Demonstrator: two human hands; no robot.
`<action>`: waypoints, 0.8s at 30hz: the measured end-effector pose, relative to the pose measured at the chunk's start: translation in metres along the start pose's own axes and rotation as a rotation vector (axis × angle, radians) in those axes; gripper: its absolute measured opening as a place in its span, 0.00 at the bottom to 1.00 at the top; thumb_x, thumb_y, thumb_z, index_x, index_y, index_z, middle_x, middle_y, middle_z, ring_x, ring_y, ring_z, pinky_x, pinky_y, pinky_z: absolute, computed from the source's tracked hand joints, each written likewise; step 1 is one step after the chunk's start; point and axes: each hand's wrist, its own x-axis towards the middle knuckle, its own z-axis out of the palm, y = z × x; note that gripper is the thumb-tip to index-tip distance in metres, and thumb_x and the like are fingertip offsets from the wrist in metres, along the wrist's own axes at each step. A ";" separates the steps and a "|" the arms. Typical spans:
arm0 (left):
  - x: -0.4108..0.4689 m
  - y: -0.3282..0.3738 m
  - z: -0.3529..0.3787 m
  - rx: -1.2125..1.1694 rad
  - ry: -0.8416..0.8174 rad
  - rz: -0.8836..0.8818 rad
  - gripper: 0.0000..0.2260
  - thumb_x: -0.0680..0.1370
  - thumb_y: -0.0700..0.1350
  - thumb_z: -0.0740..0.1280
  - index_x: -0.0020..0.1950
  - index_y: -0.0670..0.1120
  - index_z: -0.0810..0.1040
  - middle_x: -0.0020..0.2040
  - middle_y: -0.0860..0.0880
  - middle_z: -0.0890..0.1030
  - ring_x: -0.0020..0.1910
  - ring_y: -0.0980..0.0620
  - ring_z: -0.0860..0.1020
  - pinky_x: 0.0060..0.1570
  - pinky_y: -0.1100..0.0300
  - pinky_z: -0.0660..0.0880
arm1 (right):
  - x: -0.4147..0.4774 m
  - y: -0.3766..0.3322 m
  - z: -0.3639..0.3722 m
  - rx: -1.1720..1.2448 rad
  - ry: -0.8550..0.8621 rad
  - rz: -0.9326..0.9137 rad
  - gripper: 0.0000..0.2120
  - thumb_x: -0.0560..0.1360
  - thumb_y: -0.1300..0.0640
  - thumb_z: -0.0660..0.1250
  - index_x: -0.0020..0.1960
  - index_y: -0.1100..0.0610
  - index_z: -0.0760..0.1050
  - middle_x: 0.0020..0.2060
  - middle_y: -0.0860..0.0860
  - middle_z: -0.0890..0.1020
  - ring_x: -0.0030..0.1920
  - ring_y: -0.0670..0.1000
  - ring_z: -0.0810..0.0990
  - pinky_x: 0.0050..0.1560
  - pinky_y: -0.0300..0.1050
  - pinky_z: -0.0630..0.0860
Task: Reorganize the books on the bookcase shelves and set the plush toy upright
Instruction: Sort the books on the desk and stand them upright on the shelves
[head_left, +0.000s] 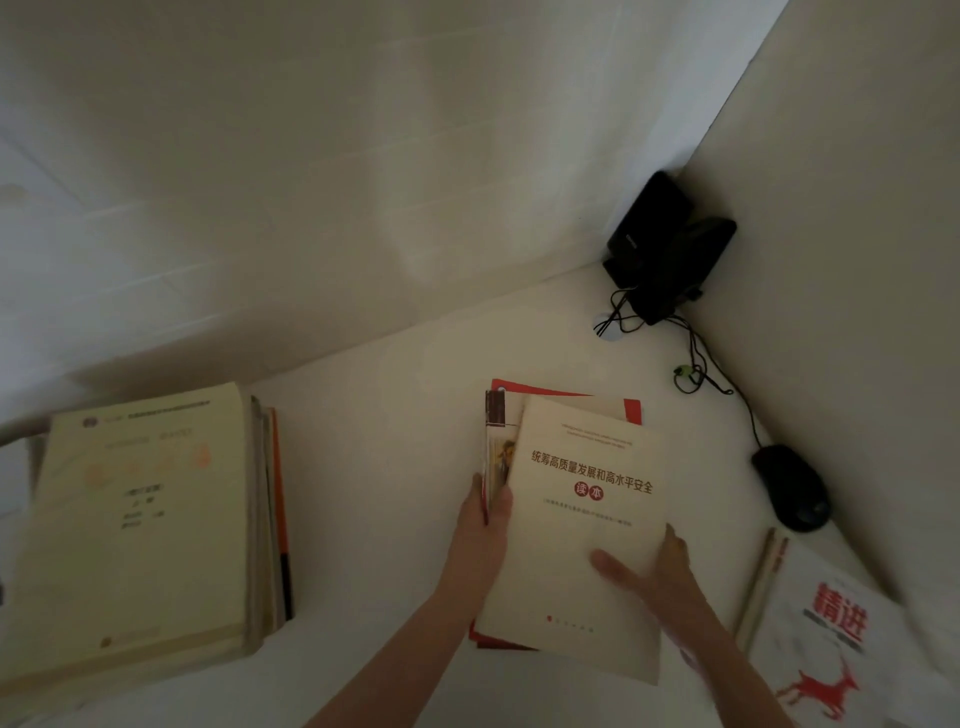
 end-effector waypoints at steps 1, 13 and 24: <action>-0.008 0.005 0.004 -0.011 -0.004 0.008 0.31 0.77 0.63 0.59 0.76 0.52 0.56 0.72 0.49 0.68 0.67 0.48 0.71 0.66 0.48 0.69 | -0.001 0.000 -0.001 0.032 -0.004 -0.029 0.41 0.49 0.41 0.83 0.56 0.51 0.71 0.55 0.51 0.78 0.50 0.51 0.81 0.46 0.46 0.80; -0.045 0.029 0.056 0.193 -0.136 0.323 0.32 0.79 0.45 0.60 0.75 0.61 0.44 0.75 0.56 0.57 0.75 0.49 0.55 0.71 0.46 0.61 | -0.006 0.006 -0.028 0.297 -0.015 0.000 0.34 0.54 0.56 0.82 0.58 0.56 0.75 0.48 0.53 0.85 0.46 0.56 0.84 0.42 0.48 0.79; -0.035 0.029 0.048 0.499 -0.131 0.210 0.38 0.78 0.49 0.63 0.75 0.60 0.38 0.74 0.43 0.29 0.73 0.41 0.29 0.70 0.41 0.34 | -0.002 0.011 -0.039 0.294 -0.046 0.048 0.44 0.46 0.49 0.84 0.59 0.60 0.76 0.49 0.57 0.85 0.46 0.59 0.84 0.41 0.51 0.81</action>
